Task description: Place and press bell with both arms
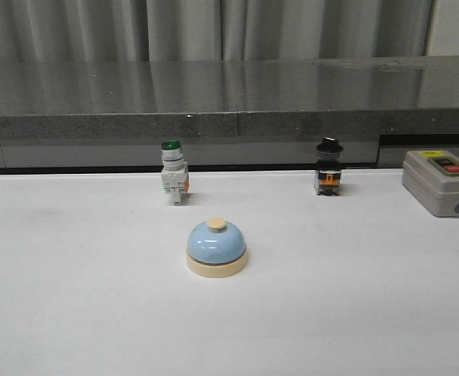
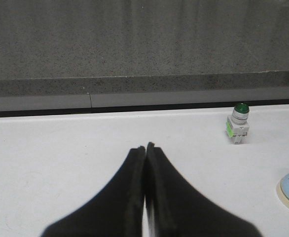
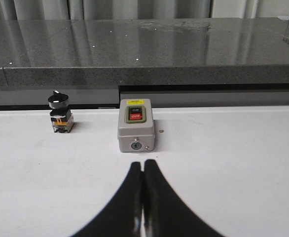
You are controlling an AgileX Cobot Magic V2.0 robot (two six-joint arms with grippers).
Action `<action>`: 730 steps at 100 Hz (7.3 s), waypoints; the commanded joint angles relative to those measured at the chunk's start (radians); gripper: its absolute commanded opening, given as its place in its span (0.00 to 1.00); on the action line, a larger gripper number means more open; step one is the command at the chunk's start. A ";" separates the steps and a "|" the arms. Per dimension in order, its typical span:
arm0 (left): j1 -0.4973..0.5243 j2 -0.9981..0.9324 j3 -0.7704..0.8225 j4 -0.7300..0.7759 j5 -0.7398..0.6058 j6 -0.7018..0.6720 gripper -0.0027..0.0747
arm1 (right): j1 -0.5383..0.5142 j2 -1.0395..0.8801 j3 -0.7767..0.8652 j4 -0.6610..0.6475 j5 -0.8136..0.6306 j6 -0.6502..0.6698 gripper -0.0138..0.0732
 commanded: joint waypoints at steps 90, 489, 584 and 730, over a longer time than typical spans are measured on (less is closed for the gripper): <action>0.001 -0.487 0.440 0.167 -0.381 -0.200 0.01 | 0.001 -0.005 -0.001 -0.012 -0.078 0.001 0.08; 0.001 -0.487 0.512 0.167 -0.390 -0.200 0.01 | 0.703 2.067 -1.734 0.042 0.841 -0.060 0.08; 0.001 -0.487 0.512 0.167 -0.390 -0.200 0.01 | 0.235 1.635 -1.467 0.041 0.868 -0.009 0.08; 0.001 -0.487 0.512 0.167 -0.390 -0.200 0.01 | 0.067 0.366 -0.591 0.041 0.506 0.020 0.08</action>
